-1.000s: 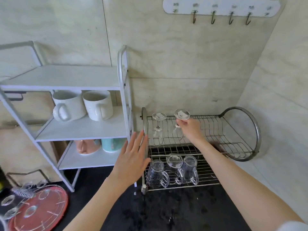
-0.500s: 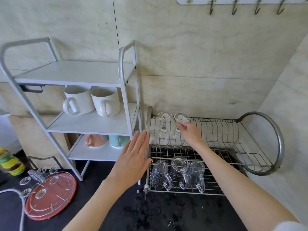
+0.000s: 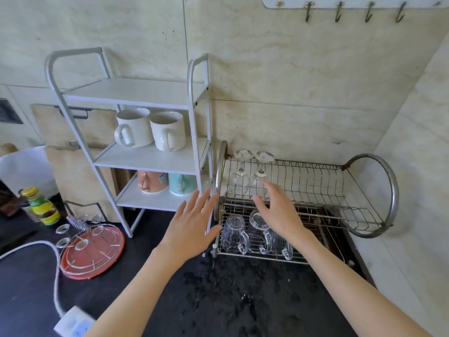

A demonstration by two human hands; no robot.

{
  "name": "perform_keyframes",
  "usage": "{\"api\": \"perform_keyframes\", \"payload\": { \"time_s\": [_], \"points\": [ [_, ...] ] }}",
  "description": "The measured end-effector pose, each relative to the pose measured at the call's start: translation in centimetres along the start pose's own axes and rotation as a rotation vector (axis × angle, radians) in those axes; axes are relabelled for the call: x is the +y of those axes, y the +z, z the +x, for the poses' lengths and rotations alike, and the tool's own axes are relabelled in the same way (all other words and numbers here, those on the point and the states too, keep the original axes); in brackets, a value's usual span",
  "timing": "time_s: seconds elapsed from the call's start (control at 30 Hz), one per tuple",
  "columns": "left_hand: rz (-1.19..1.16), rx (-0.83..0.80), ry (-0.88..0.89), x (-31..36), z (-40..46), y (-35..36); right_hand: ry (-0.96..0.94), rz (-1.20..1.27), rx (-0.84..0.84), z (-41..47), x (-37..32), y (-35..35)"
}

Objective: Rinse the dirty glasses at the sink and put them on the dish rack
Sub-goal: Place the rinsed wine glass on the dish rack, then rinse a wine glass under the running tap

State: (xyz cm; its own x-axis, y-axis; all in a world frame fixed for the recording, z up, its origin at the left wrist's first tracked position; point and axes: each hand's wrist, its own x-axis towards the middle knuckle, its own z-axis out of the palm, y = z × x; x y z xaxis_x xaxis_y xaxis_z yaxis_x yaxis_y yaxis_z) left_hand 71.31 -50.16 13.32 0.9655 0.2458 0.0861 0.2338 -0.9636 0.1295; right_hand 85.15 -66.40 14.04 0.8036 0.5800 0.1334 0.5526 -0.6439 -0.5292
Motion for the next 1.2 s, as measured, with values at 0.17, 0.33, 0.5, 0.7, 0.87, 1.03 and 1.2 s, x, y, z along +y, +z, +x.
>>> {"api": "perform_keyframes", "payload": {
  "time_s": [0.17,0.33,0.5,0.7,0.87,1.03,1.2],
  "points": [
    [-0.040,0.063,-0.019,0.2,-7.4,1.0,-0.137,-0.071,-0.020,-6.7,-3.7,1.8],
    [-0.058,0.130,-0.086,-1.8,-16.3,2.0,-0.265,-0.103,-0.040,-14.3,-8.3,5.0],
    [-0.030,0.139,-0.178,-5.3,-26.4,1.9,-0.352,-0.119,-0.126,-20.9,-14.5,9.2],
    [0.010,0.136,-0.423,-10.7,-39.4,0.4,-0.523,-0.069,-0.269,-26.9,-23.9,14.9],
    [0.005,0.137,-0.665,-15.5,-48.3,-0.2,-0.686,0.026,-0.388,-29.6,-32.4,20.6],
    [-0.001,0.214,-0.872,-21.8,-53.6,-1.6,-0.857,0.040,-0.486,-29.8,-41.0,25.9],
    [0.025,0.224,-1.018,-29.1,-55.2,-2.9,-1.008,0.013,-0.545,-26.7,-48.5,31.7]
  ]
}}
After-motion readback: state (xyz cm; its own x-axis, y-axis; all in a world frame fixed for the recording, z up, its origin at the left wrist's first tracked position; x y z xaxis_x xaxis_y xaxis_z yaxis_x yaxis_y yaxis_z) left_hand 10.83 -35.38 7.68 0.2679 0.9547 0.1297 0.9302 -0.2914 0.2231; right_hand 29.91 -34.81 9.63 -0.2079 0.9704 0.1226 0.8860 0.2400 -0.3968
